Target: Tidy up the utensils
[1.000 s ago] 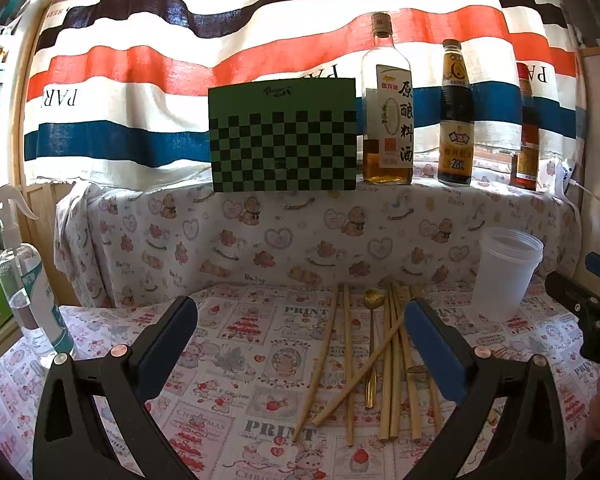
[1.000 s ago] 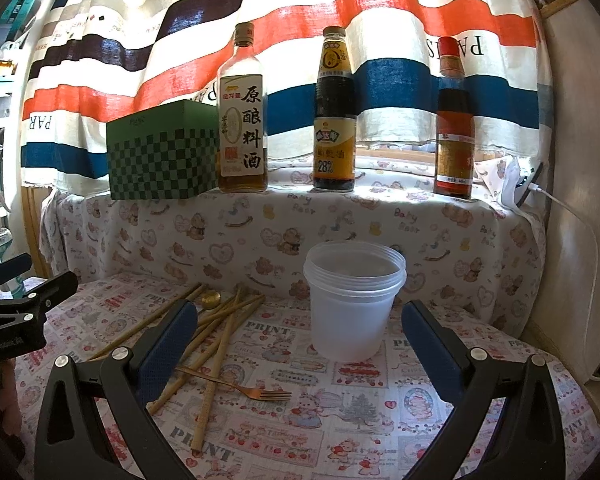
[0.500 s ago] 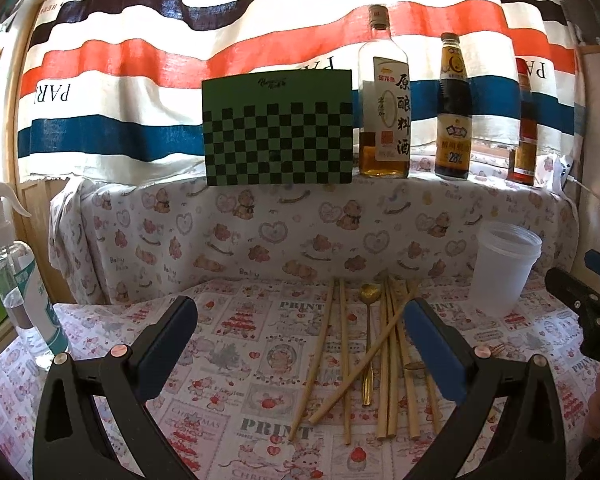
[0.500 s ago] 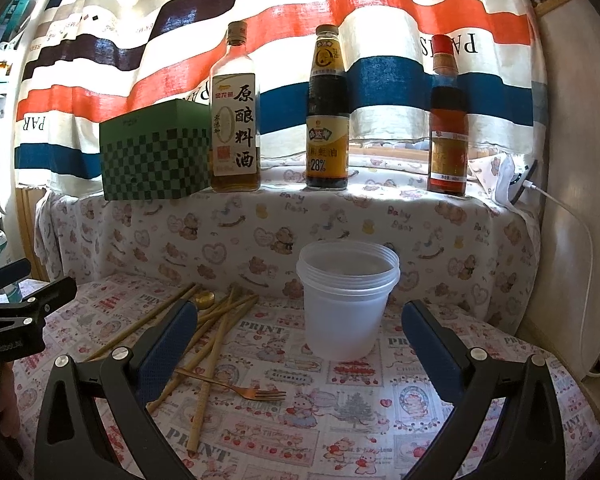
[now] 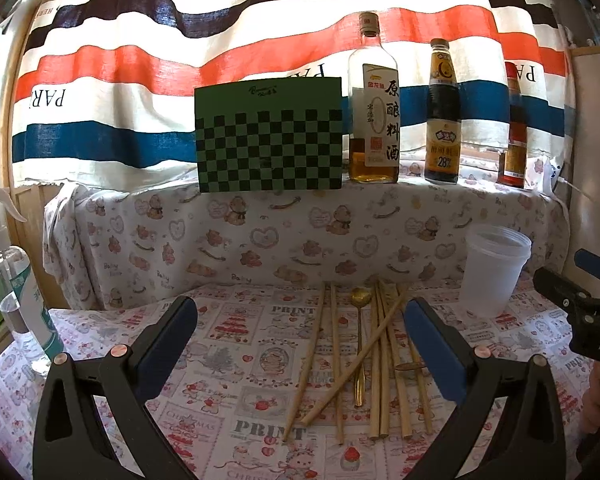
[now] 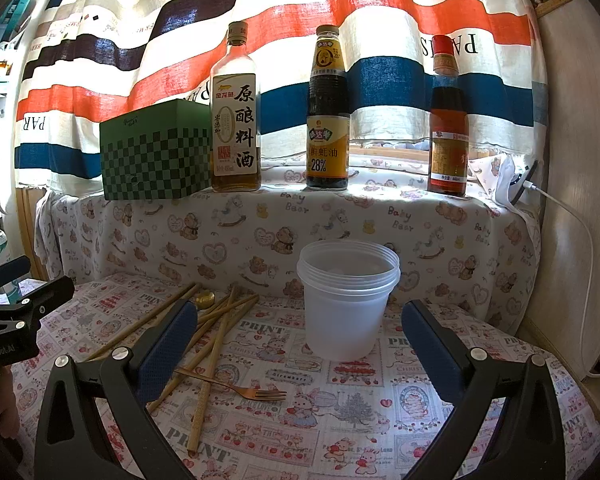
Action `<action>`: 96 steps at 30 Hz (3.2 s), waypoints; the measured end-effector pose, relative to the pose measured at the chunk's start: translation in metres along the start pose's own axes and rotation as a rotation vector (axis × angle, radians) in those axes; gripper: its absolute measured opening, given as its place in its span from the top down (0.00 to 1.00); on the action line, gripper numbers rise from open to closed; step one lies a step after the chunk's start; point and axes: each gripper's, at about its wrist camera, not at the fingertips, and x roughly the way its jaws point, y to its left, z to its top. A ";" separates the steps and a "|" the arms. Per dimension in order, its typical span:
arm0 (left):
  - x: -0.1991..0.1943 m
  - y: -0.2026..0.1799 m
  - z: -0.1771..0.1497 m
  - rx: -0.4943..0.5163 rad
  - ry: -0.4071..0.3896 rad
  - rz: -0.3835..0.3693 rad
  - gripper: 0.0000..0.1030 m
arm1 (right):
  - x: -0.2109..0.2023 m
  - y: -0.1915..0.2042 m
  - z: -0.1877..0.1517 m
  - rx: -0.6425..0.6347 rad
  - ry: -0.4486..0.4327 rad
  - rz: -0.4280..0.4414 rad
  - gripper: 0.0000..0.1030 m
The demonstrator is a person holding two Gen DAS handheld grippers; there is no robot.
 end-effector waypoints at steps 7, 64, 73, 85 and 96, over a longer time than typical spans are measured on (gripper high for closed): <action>-0.001 0.002 0.000 -0.008 -0.009 -0.028 0.00 | 0.001 0.000 0.000 0.000 0.001 -0.001 0.00; 0.014 0.016 0.005 0.002 0.138 0.020 0.19 | -0.004 -0.002 0.001 0.030 0.136 0.026 0.50; 0.038 0.044 0.001 -0.167 0.327 -0.076 0.30 | 0.017 -0.016 -0.005 0.126 0.248 0.113 0.75; 0.063 0.026 -0.023 -0.124 0.556 -0.210 0.78 | 0.040 -0.034 -0.015 0.218 0.353 0.085 0.74; 0.069 0.016 -0.026 -0.070 0.594 -0.246 0.70 | 0.038 -0.026 -0.015 0.178 0.363 0.098 0.73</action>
